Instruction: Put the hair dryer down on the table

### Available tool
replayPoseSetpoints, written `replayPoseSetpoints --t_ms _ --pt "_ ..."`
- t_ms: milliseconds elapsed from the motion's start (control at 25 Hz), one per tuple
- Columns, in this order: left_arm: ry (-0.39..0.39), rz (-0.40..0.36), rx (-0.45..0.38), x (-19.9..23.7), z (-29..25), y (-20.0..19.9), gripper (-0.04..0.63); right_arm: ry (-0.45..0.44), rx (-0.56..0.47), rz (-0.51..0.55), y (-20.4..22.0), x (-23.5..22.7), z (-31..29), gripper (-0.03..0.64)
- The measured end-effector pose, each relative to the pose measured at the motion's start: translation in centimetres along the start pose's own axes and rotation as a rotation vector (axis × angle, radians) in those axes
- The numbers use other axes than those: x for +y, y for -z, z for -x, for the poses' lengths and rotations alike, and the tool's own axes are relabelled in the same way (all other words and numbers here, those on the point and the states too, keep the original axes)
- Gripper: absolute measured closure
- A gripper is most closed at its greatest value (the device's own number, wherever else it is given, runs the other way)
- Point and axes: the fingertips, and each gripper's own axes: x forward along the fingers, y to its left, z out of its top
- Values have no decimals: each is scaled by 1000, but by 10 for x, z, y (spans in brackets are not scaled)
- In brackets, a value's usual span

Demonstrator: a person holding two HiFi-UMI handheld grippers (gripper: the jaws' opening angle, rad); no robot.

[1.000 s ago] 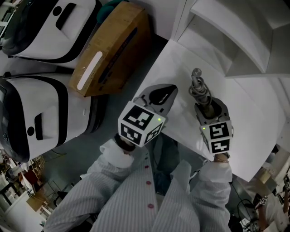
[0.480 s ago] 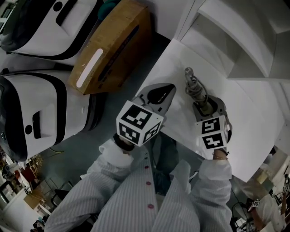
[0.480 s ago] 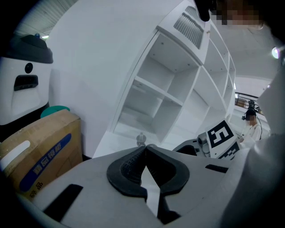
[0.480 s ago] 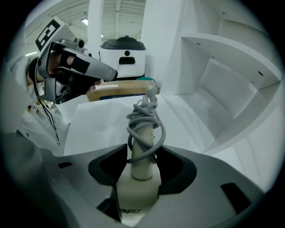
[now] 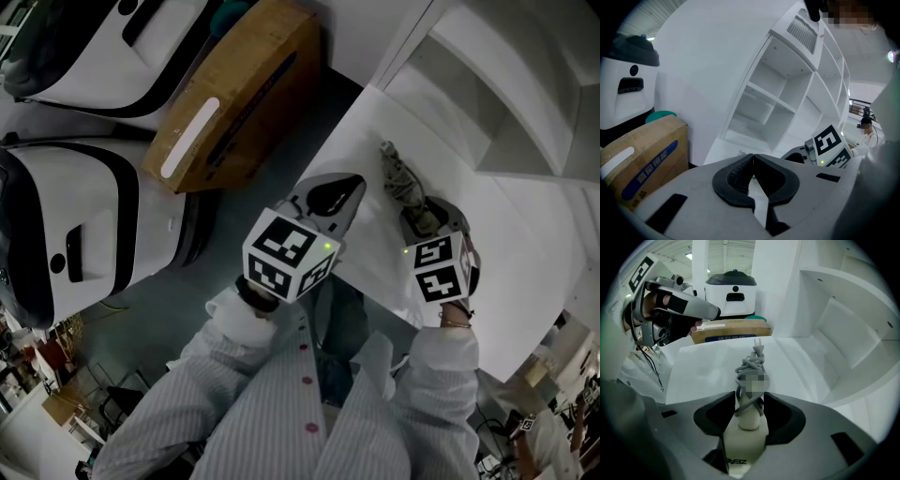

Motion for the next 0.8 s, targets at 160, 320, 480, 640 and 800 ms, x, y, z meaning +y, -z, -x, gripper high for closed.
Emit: replayPoseSetpoints --t_ms 160,320,480,640,800 --pt "5 1 0 0 1 -1 586 4 -3 2 0 0 0 426" --pt "12 -6 0 -3 1 -4 586 -8 -6 -17 0 0 1 434" --pt "24 -20 -6 -10 3 -10 586 -7 7 -37 2 0 7 434" --pt "34 -36 -15 -20 6 -17 586 3 -26 -61 -2 -1 19 434" --pt "46 -56 -31 -33 8 -29 586 1 -87 -107 -11 -5 39 434"
